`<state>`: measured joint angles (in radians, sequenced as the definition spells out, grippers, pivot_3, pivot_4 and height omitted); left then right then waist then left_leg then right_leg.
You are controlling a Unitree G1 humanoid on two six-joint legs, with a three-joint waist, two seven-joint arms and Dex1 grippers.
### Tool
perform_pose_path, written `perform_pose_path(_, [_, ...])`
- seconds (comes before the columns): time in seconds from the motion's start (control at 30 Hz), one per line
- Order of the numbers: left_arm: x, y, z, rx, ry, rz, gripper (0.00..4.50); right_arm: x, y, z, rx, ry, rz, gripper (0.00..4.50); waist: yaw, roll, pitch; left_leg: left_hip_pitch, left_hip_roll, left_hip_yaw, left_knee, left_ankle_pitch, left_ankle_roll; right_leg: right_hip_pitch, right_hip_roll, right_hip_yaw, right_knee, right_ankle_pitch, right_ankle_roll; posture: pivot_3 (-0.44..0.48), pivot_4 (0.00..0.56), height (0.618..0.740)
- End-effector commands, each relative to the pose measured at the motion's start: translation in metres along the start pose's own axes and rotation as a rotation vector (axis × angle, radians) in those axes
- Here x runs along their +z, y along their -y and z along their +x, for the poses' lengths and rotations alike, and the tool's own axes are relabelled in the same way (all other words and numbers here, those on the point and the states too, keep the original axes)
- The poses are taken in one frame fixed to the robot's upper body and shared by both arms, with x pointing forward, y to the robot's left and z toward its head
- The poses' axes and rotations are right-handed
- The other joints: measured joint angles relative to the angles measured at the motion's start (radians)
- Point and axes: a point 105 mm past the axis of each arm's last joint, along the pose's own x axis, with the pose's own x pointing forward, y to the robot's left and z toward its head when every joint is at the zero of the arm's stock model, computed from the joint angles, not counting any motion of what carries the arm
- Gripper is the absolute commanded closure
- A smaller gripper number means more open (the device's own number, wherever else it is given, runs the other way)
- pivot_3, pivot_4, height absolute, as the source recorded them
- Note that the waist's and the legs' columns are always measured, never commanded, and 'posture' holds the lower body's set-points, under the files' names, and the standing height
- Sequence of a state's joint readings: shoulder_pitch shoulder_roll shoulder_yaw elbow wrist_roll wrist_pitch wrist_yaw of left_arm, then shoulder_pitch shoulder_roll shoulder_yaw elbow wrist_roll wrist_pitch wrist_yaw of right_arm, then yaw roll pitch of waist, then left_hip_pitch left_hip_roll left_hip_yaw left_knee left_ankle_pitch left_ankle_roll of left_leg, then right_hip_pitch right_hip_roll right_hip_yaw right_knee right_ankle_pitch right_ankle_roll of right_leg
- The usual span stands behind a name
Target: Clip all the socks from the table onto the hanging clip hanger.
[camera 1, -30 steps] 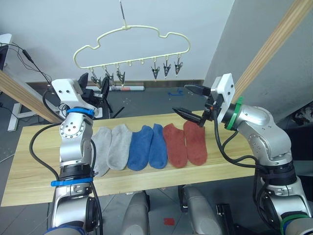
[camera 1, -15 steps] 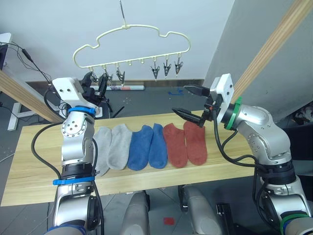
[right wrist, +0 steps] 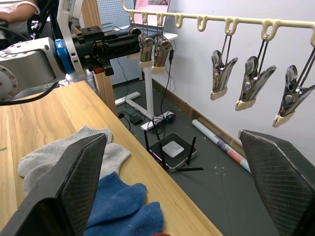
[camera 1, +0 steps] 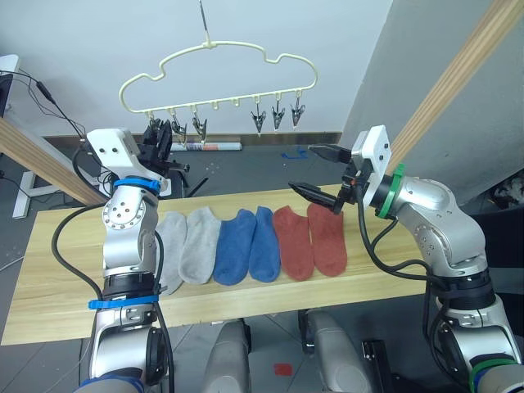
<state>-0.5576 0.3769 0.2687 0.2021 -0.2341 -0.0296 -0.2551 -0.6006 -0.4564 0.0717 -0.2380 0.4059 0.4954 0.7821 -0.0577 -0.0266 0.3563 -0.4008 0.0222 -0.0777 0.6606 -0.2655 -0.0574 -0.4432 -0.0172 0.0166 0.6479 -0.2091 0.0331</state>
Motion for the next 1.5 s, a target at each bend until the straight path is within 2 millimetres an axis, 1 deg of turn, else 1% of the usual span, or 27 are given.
perform_pose_path(0.03, [0.015, -0.003, -0.002, 0.004, 0.058, 0.034, 3.48, 0.008, -0.004, 0.0, 0.012, 0.026, -0.034, 0.0, 0.0, 0.0, 0.0, 0.0, 0.0, 0.0, 0.0, 0.0, 0.0, 0.0, 0.0, 0.0, 0.0, 0.0, 0.0, -0.1, 0.372, 0.74])
perform_pose_path(0.13, [0.015, -0.001, -0.001, -0.002, 0.055, 0.028, 2.64, 0.007, -0.004, -0.001, 0.014, 0.024, -0.034, 0.0, 0.0, 0.0, 0.0, 0.0, 0.0, 0.0, 0.0, 0.0, 0.0, 0.0, 0.0, 0.0, 0.0, 0.0, 0.0, -0.099, 0.373, 0.74])
perform_pose_path(0.3, [0.018, 0.002, 0.0, -0.007, 0.067, 0.022, 2.64, 0.008, -0.005, -0.001, 0.02, 0.026, -0.032, 0.0, 0.0, 0.0, 0.0, 0.0, 0.0, 0.0, 0.0, 0.0, 0.0, 0.0, 0.0, 0.0, 0.0, 0.0, 0.0, -0.097, 0.371, 0.74])
perform_pose_path(0.5, [0.022, 0.002, 0.003, 0.007, 0.074, 0.014, 2.64, 0.008, -0.005, -0.001, 0.026, 0.026, -0.029, 0.0, 0.0, 0.0, 0.0, 0.0, 0.0, 0.0, 0.0, 0.0, 0.0, 0.0, 0.0, 0.0, 0.0, 0.0, 0.0, -0.095, 0.371, 0.74])
perform_pose_path(0.63, [0.021, 0.001, 0.003, 0.01, 0.068, 0.015, 2.64, 0.007, -0.006, 0.0, 0.031, 0.025, -0.027, 0.0, 0.0, 0.0, 0.0, 0.0, 0.0, 0.0, 0.0, 0.0, 0.0, 0.0, 0.0, 0.0, 0.0, 0.0, 0.0, -0.094, 0.371, 0.74])
perform_pose_path(0.73, [0.021, 0.002, 0.003, 0.004, 0.072, 0.007, 3.24, 0.007, -0.006, 0.0, 0.031, 0.024, -0.025, 0.0, 0.0, 0.0, 0.0, 0.0, 0.0, 0.0, 0.0, 0.0, 0.0, 0.0, 0.0, 0.0, 0.0, 0.0, 0.0, -0.094, 0.371, 0.74])
perform_pose_path(0.8, [0.02, 0.003, 0.003, 0.002, 0.071, 0.005, 3.76, 0.007, -0.007, 0.0, 0.032, 0.022, -0.025, 0.0, 0.0, 0.0, 0.0, 0.0, 0.0, 0.0, 0.0, 0.0, 0.0, 0.0, 0.0, 0.0, 0.0, 0.0, 0.0, -0.094, 0.371, 0.74])
perform_pose_path(0.87, [0.02, 0.003, 0.003, -0.001, 0.07, 0.007, 4.12, 0.006, -0.007, 0.0, 0.032, 0.02, -0.025, 0.0, 0.0, 0.0, 0.0, 0.0, 0.0, 0.0, 0.0, 0.0, 0.0, 0.0, 0.0, 0.0, 0.0, 0.0, 0.0, -0.092, 0.373, 0.74])
perform_pose_path(0.93, [0.021, 0.004, 0.003, -0.007, 0.072, 0.014, 4.34, 0.003, -0.008, -0.001, 0.03, 0.006, -0.032, 0.0, 0.0, 0.0, 0.0, 0.0, 0.0, 0.0, 0.0, 0.0, 0.0, 0.0, 0.0, 0.0, 0.0, 0.0, 0.0, -0.09, 0.375, 0.74])
perform_pose_path(1.03, [0.023, 0.006, 0.002, -0.025, 0.073, 0.031, 4.34, -0.025, 0.0, -0.008, -0.056, -0.114, -0.076, 0.0, 0.001, 0.0, 0.0, 0.0, 0.0, 0.0, 0.0, 0.0, 0.0, 0.0, 0.0, 0.0, 0.0, -0.002, 0.003, -0.083, 0.374, 0.74])
perform_pose_path(1.17, [0.024, 0.011, 0.001, -0.066, 0.061, 0.057, 4.34, -0.074, 0.01, -0.022, -0.216, -0.269, -0.041, 0.0, 0.005, 0.0, 0.0, -0.001, -0.001, 0.0, -0.001, 0.0, 0.0, -0.001, -0.001, 0.0, -0.001, -0.002, 0.003, -0.075, 0.378, 0.74])
perform_pose_path(1.23, [0.023, 0.014, 0.001, -0.088, 0.05, 0.067, 4.34, -0.096, 0.011, -0.027, -0.266, -0.336, -0.029, 0.0, 0.004, 0.0, 0.0, -0.001, -0.001, 0.0, -0.001, 0.0, -0.001, -0.001, -0.001, 0.0, -0.001, -0.002, 0.003, -0.072, 0.379, 0.74])
perform_pose_path(1.3, [0.022, 0.014, 0.0, -0.095, 0.04, 0.069, 4.34, -0.112, 0.012, -0.029, -0.303, -0.386, -0.003, 0.0, 0.004, 0.0, 0.0, -0.001, -0.001, 0.0, 0.0, 0.0, -0.001, -0.001, -0.001, 0.001, -0.001, -0.002, 0.003, -0.071, 0.381, 0.74])
perform_pose_path(1.37, [0.021, 0.013, 0.0, -0.099, 0.029, 0.069, 4.34, -0.134, 0.018, -0.031, -0.388, -0.437, 0.056, 0.0, 0.002, 0.0, 0.001, -0.001, 0.0, 0.0, 0.0, 0.0, -0.001, -0.001, 0.0, 0.001, -0.001, -0.003, 0.004, -0.072, 0.382, 0.74])
perform_pose_path(1.43, [0.019, 0.013, -0.001, -0.105, 0.019, 0.071, 4.34, -0.148, 0.027, -0.032, -0.471, -0.46, 0.124, 0.0, 0.0, 0.0, 0.001, -0.001, 0.001, 0.001, 0.0, 0.0, -0.001, -0.002, 0.0, 0.001, 0.0, -0.003, 0.005, -0.07, 0.382, 0.74])
perform_pose_path(1.5, [0.018, 0.013, -0.001, -0.107, 0.011, 0.072, 4.34, -0.158, 0.033, -0.031, -0.529, -0.474, 0.17, 0.0, 0.001, 0.001, 0.001, -0.001, 0.002, 0.001, 0.0, 0.0, -0.001, -0.002, 0.001, 0.001, 0.0, -0.003, 0.005, -0.067, 0.381, 0.74])
